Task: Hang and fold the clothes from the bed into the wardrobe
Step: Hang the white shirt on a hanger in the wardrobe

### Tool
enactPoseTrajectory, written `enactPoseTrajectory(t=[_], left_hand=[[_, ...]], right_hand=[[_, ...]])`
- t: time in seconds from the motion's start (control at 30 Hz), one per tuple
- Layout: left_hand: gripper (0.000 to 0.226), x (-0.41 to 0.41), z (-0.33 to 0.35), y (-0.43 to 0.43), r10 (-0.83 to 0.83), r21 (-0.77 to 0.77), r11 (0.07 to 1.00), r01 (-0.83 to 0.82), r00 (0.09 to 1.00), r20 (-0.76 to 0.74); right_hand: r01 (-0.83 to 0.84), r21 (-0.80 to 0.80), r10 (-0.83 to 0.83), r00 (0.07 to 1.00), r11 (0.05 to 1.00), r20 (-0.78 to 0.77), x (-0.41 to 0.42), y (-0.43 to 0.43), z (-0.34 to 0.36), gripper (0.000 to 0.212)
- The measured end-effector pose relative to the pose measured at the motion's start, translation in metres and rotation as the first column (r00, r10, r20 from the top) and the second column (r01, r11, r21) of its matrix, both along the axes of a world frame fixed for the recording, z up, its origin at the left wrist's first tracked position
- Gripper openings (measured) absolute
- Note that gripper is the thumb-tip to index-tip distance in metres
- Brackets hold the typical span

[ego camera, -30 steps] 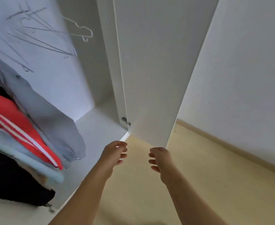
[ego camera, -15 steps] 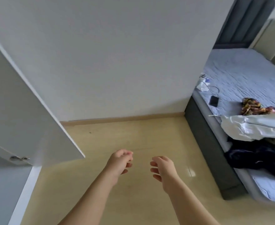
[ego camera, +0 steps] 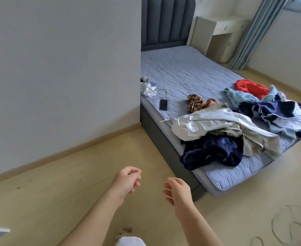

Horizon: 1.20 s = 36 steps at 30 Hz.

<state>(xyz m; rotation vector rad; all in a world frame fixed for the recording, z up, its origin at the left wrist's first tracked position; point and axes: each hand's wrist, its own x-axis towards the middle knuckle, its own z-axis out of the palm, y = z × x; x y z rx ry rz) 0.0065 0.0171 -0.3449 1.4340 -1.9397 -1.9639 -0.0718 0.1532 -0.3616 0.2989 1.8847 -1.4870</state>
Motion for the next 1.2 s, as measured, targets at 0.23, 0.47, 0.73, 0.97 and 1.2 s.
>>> enactPoseTrajectory(t=[0.23, 0.47, 0.73, 0.97, 1.2], left_hand=[[0.018, -0.133, -0.018, 0.001, -0.096, 0.002, 0.995, 0.096, 0.994, -0.055], [0.02, -0.278, -0.022, -0.029, -0.24, -0.016, 0.971, 0.24, 0.971, 0.009], [0.019, -0.411, -0.033, -0.008, -0.379, -0.024, 0.923, 0.383, 0.919, 0.107], [0.016, -0.543, -0.076, 0.057, -0.36, 0.006, 0.932, 0.362, 0.923, 0.136], [0.021, -0.636, -0.12, 0.128, -0.12, 0.016, 0.992, 0.122, 0.94, 0.32]], right_hand=[[0.003, 0.065, 0.006, 0.99, 0.998, -0.143, -0.11, -0.007, -0.01, 0.014], [0.17, 0.12, -0.153, 0.978, 0.978, -0.143, -0.244, -0.024, -0.015, 0.018], [0.346, 0.095, -0.338, 0.937, 0.933, -0.091, -0.35, 0.02, -0.03, 0.016], [0.253, 0.144, -0.247, 0.967, 0.957, -0.057, -0.498, 0.093, -0.066, 0.016], [-0.042, 0.232, 0.034, 0.999, 0.972, 0.037, -0.649, 0.156, -0.1, 0.015]])
